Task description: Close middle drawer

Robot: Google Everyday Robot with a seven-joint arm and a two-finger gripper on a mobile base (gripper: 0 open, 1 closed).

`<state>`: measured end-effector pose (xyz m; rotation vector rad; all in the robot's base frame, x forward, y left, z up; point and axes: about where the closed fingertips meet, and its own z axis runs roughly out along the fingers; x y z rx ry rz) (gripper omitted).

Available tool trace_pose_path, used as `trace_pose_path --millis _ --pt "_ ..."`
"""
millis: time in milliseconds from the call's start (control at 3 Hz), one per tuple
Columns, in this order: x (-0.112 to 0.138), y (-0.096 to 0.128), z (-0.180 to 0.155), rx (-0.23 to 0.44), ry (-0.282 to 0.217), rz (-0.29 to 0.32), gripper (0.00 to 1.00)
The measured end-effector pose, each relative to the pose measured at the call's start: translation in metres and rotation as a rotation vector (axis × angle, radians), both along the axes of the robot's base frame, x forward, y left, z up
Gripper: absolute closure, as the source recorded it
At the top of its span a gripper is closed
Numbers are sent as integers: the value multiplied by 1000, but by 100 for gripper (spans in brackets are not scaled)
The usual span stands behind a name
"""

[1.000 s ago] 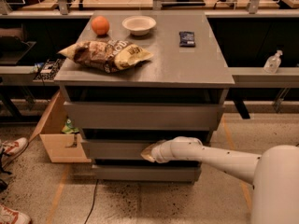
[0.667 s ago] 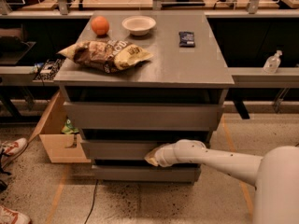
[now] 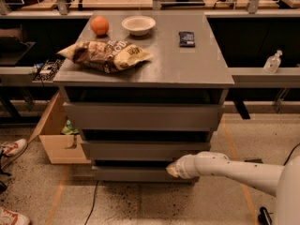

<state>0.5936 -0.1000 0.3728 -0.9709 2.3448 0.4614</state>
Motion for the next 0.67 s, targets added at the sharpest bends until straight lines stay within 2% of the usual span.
trace_pose_path --millis 667 --pt "-6 -98 7 -23 127 -204 100"
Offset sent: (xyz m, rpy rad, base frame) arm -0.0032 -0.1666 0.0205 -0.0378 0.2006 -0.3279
